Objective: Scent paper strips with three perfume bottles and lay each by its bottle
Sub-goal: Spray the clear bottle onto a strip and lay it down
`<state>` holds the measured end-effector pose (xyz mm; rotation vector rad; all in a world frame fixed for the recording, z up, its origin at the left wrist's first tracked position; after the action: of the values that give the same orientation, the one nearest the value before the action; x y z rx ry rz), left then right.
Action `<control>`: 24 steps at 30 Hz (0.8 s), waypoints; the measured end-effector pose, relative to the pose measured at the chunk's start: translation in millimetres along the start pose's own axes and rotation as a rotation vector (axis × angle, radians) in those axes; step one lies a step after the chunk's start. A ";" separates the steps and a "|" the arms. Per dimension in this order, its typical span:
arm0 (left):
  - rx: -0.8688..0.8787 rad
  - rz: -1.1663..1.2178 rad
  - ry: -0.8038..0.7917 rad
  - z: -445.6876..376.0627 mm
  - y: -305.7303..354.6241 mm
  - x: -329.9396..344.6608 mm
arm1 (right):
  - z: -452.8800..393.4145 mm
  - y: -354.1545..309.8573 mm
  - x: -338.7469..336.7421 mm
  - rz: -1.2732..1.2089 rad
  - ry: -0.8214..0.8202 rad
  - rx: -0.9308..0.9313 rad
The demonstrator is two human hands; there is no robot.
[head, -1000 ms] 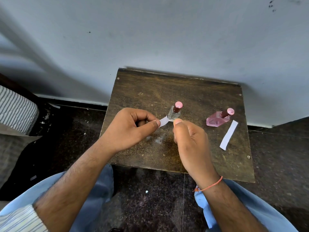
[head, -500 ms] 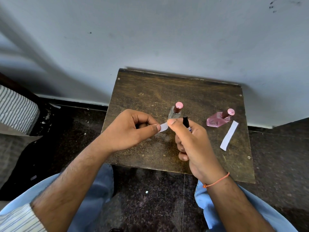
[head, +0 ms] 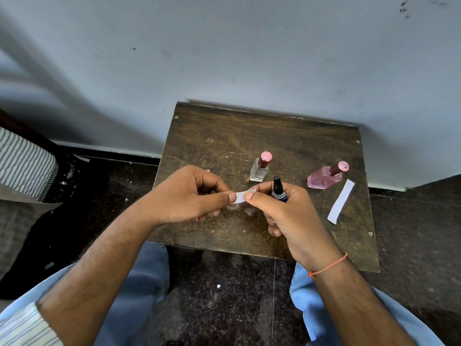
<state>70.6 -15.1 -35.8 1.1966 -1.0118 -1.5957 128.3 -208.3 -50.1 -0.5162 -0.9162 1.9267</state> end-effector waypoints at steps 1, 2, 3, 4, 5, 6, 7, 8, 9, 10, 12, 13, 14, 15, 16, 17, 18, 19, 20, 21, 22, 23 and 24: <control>-0.010 0.009 0.004 0.5 0.4 -2.1 | -0.4 0.0 -1.2 -0.011 0.007 0.004; -0.020 0.017 0.017 1.0 0.5 -4.7 | -0.8 0.4 -2.3 -0.023 0.013 0.012; -0.027 0.021 0.042 1.4 0.3 -7.6 | -1.3 1.1 -3.5 -0.032 0.019 0.021; -0.031 0.022 0.076 1.7 -0.1 -11.0 | -1.6 1.7 -4.5 -0.038 0.028 0.029; -0.037 0.027 0.116 1.6 -1.0 -14.3 | -1.6 1.8 -5.2 -0.040 0.034 0.035; -0.047 0.046 0.159 1.4 -2.4 -17.1 | -1.8 2.6 -5.8 -0.038 0.037 0.039; -0.059 0.080 0.199 1.0 -4.1 -19.4 | -1.9 2.8 -5.9 -0.035 0.037 0.041; -0.072 0.120 0.238 0.5 -5.8 -20.8 | -2.1 3.2 -5.7 -0.028 0.037 0.039; -0.086 0.156 0.276 0.0 -7.4 -22.0 | -2.1 3.6 -5.2 -0.015 0.038 0.036; -0.100 0.185 0.313 -0.3 -9.1 -23.2 | -2.1 4.2 -4.5 0.001 0.041 0.035; -0.128 0.226 0.380 -0.4 -12.1 -25.6 | -1.7 5.4 -2.0 0.029 0.041 0.041; -0.137 0.237 0.405 -0.5 -13.1 -26.4 | -1.3 6.0 -0.4 0.041 0.035 0.049; -0.144 0.246 0.427 -0.6 -13.8 -27.2 | -0.8 7.0 1.3 0.054 0.026 0.056; -0.148 0.253 0.444 -0.8 -14.5 -27.7 | 0.0 7.7 3.5 0.069 0.014 0.061; -0.152 0.259 0.461 -1.0 -15.4 -28.2 | 0.5 8.9 5.7 0.083 0.003 0.064; -0.156 0.264 0.475 -0.9 -16.3 -28.6 | 0.7 10.2 7.7 0.100 -0.005 0.064; -0.157 0.261 0.485 -0.7 -17.0 -29.1 | 0.4 11.9 9.6 0.119 -0.008 0.061; -0.155 0.249 0.493 -0.6 -18.1 -29.8 | 0.1 13.6 11.6 0.140 -0.009 0.057; -0.151 0.224 0.498 -0.8 -19.4 -30.6 | -0.3 15.2 13.7 0.159 -0.009 0.051; -0.147 0.185 0.498 -1.0 -20.7 -31.4 | -0.8 16.9 15.6 0.178 -0.008 0.047; -0.143 0.138 0.497 -1.3 -22.1 -32.0 | -1.2 19.0 17.4 0.199 -0.004 0.046; -0.138 0.091 0.494 -1.4 -23.0 -32.3 | -1.5 20.9 19.3 0.219 -0.001 0.049; -0.133 0.045 0.493 -1.6 -23.4 -32.2 | -1.7 22.9 21.4 0.233 0.001 0.053</control>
<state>73.1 22.1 -49.8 1.3718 -0.6009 -1.2225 106.1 -196.2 -68.5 -0.6142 -0.8313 2.1536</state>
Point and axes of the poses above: each hand's wrist, its own z-axis away from the middle knuckle, its own x-axis out of the palm, y = z × x, the point moved 6 cm from there along -z, towards the middle knuckle, and after that the axes turned 10 degrees about x, right-handed, at the moved point
